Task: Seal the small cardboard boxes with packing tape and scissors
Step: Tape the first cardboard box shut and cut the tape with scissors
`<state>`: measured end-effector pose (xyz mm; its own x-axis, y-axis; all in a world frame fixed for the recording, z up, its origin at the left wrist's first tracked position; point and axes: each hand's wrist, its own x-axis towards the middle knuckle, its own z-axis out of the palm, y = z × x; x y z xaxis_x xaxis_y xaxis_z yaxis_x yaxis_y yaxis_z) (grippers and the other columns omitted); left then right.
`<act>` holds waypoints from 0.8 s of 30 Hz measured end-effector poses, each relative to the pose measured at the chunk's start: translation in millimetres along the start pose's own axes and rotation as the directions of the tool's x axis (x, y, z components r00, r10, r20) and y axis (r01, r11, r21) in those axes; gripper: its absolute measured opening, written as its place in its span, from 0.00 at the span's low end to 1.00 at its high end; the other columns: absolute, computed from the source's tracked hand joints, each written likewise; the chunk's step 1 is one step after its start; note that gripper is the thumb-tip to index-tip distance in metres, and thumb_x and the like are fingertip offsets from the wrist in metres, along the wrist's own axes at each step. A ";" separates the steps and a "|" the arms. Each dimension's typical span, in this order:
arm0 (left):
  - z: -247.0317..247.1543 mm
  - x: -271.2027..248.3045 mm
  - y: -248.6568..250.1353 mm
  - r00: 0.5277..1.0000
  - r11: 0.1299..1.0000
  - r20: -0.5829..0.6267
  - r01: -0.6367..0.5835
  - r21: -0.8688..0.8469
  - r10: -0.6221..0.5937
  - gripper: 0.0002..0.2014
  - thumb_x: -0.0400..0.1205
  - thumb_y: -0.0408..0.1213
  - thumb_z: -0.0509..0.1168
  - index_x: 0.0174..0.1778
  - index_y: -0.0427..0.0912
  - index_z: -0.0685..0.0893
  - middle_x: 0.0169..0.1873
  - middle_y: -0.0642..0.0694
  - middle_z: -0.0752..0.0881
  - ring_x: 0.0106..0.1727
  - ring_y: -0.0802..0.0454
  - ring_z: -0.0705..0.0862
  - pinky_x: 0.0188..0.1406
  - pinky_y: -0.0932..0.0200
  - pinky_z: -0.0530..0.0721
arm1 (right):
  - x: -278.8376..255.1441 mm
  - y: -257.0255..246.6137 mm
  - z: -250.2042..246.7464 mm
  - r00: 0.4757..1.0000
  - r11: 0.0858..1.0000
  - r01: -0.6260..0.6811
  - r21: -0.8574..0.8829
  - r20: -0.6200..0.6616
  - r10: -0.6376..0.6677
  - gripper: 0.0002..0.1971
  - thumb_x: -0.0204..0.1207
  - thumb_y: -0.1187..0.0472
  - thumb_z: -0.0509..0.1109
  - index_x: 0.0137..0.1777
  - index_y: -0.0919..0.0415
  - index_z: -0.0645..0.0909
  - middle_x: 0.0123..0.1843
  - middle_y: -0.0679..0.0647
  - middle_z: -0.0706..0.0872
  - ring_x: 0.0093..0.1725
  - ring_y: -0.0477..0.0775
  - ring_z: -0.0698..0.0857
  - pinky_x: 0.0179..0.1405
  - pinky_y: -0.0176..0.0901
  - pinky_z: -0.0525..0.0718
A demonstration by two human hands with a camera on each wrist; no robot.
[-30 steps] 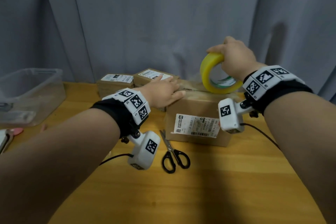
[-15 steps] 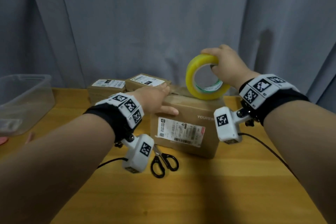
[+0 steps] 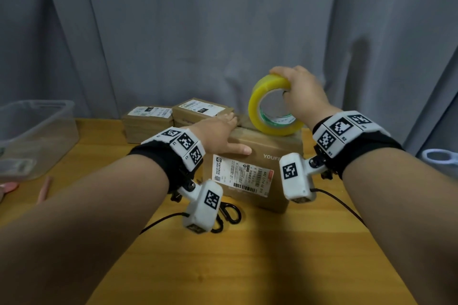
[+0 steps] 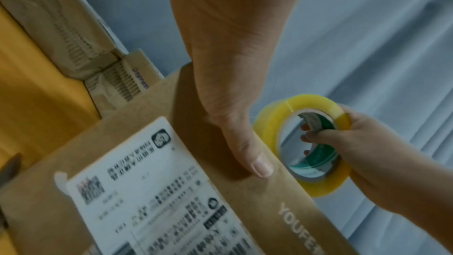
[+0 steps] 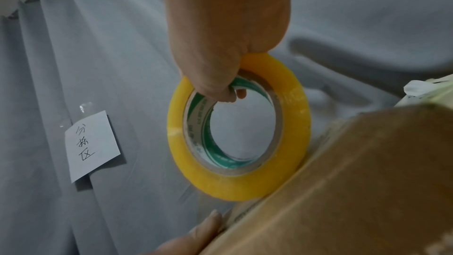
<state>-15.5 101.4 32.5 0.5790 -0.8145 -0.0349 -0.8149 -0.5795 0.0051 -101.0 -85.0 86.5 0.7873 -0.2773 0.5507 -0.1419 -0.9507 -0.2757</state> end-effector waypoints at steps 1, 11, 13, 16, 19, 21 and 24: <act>-1.1 -0.4 -1.6 1.000 1.000 0.007 0.001 -0.001 -0.001 0.52 0.73 0.71 0.57 0.84 0.40 0.49 0.84 0.44 0.48 0.84 0.49 0.49 0.82 0.50 0.52 | 0.2 1.2 -0.7 1.000 1.000 0.000 0.003 0.003 0.000 0.30 0.77 0.74 0.58 0.75 0.47 0.73 0.64 0.61 0.76 0.64 0.66 0.77 0.62 0.53 0.76; -6.8 8.1 -8.4 0.999 0.999 -0.041 0.020 -0.037 -0.021 0.54 0.64 0.74 0.65 0.81 0.44 0.60 0.78 0.44 0.64 0.78 0.44 0.63 0.77 0.48 0.62 | 6.8 5.9 -9.5 0.998 0.999 0.030 -0.044 0.049 -0.028 0.29 0.77 0.73 0.59 0.73 0.45 0.75 0.60 0.59 0.77 0.62 0.65 0.78 0.58 0.50 0.77; -2.6 6.7 -10.1 0.999 0.985 -0.038 0.027 -0.173 -0.035 0.55 0.63 0.72 0.69 0.80 0.44 0.61 0.77 0.47 0.68 0.74 0.48 0.70 0.74 0.49 0.70 | 8.6 6.1 -9.7 0.998 0.998 0.028 -0.055 0.049 -0.025 0.29 0.77 0.72 0.59 0.73 0.43 0.75 0.60 0.58 0.77 0.62 0.64 0.78 0.58 0.51 0.77; -2.3 6.8 -9.5 0.995 0.987 -0.081 0.046 -0.151 -0.059 0.53 0.62 0.72 0.69 0.79 0.47 0.63 0.71 0.48 0.77 0.67 0.48 0.78 0.64 0.53 0.77 | 11.1 1.0 -13.5 0.997 0.991 0.063 -0.122 0.054 -0.056 0.30 0.77 0.72 0.59 0.74 0.41 0.74 0.60 0.58 0.76 0.62 0.65 0.77 0.54 0.53 0.78; 2.1 4.7 -7.7 0.990 0.992 -0.129 0.038 -0.121 -0.054 0.52 0.65 0.71 0.67 0.80 0.45 0.61 0.72 0.45 0.76 0.68 0.46 0.77 0.64 0.53 0.76 | 10.4 -3.1 -15.6 0.992 0.973 0.104 -0.207 0.092 -0.086 0.31 0.77 0.73 0.58 0.74 0.41 0.73 0.61 0.58 0.75 0.63 0.65 0.76 0.49 0.53 0.75; 7.3 1.4 -7.6 0.992 0.990 -0.124 0.017 -0.141 -0.034 0.55 0.66 0.72 0.65 0.82 0.42 0.55 0.77 0.42 0.69 0.75 0.45 0.71 0.71 0.51 0.71 | 8.4 -3.5 -14.1 0.991 0.970 0.097 -0.222 0.111 -0.073 0.32 0.76 0.74 0.58 0.74 0.42 0.73 0.62 0.58 0.75 0.63 0.65 0.75 0.51 0.54 0.75; 4.8 -2.1 -10.8 0.997 0.997 -0.081 0.011 -0.079 -0.018 0.56 0.67 0.74 0.60 0.82 0.40 0.51 0.80 0.41 0.62 0.79 0.44 0.64 0.78 0.49 0.63 | 7.6 -4.5 -9.8 0.994 0.970 0.083 -0.228 0.094 -0.063 0.32 0.75 0.74 0.57 0.74 0.43 0.74 0.61 0.58 0.76 0.63 0.66 0.76 0.52 0.55 0.76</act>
<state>-8.0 109.6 27.7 0.5935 -0.8036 0.0461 -0.8039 -0.5889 0.0835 -100.2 -84.2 99.6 0.8475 -0.2022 0.4907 -0.2088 -0.9771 -0.0419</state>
